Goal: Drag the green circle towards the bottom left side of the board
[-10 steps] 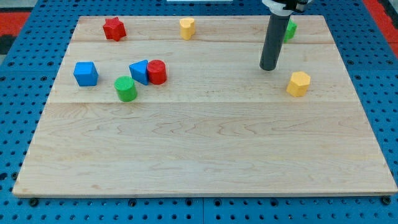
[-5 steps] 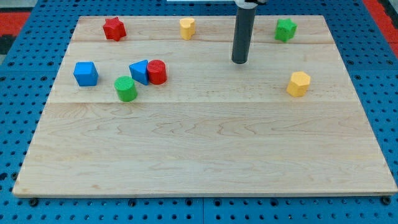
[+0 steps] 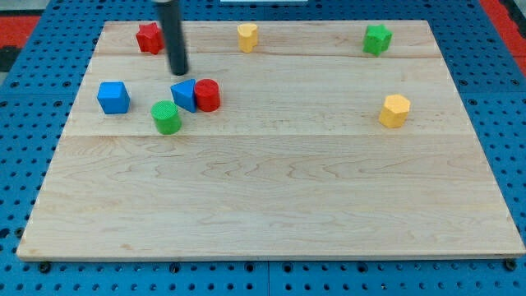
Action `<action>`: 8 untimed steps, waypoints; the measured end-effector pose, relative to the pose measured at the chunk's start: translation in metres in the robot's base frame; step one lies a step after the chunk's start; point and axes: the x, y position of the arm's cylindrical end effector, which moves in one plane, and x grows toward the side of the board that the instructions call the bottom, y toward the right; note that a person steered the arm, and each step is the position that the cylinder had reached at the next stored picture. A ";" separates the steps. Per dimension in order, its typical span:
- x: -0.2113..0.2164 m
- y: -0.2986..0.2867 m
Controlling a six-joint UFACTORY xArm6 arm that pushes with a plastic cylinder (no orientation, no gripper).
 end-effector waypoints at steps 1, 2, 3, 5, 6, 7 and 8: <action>0.047 -0.046; 0.090 -0.021; 0.092 0.006; 0.127 0.051; 0.127 0.056; 0.127 0.056; 0.129 0.058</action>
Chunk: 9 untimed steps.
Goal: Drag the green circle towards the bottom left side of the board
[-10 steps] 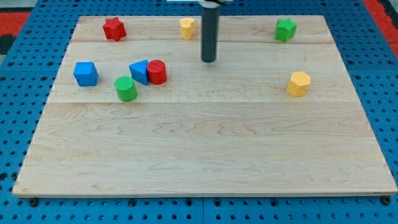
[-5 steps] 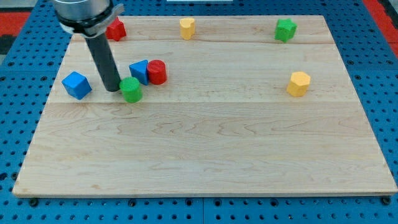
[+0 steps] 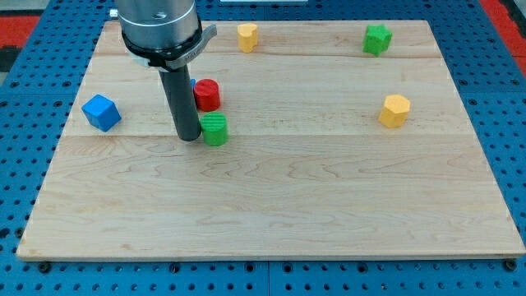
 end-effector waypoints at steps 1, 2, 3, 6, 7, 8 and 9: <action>0.003 0.002; -0.005 0.015; -0.051 0.018; 0.035 0.061; 0.024 0.118; 0.044 0.133; 0.045 0.103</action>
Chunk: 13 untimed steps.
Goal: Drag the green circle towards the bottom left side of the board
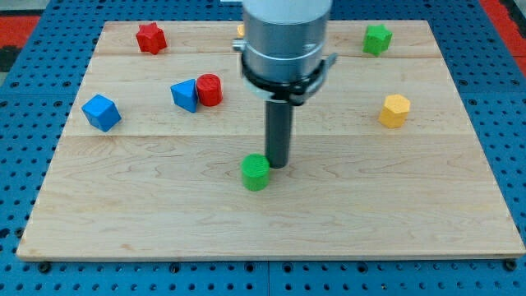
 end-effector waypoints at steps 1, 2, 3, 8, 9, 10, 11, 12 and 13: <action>0.000 -0.049; 0.000 -0.050; 0.000 -0.050; 0.021 -0.011; 0.036 -0.078; 0.039 -0.152; 0.038 -0.170; 0.037 -0.179; 0.027 -0.179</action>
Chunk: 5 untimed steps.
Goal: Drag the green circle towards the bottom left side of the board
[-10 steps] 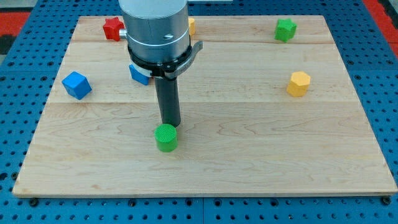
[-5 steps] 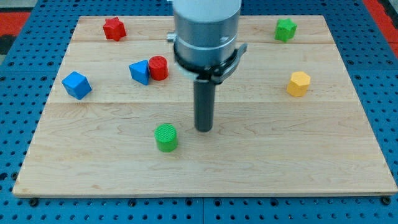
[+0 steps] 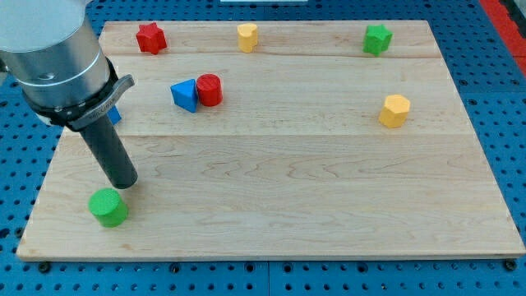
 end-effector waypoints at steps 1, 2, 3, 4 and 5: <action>-0.006 0.000; -0.009 0.000; -0.010 0.000; -0.013 -0.002; -0.049 -0.041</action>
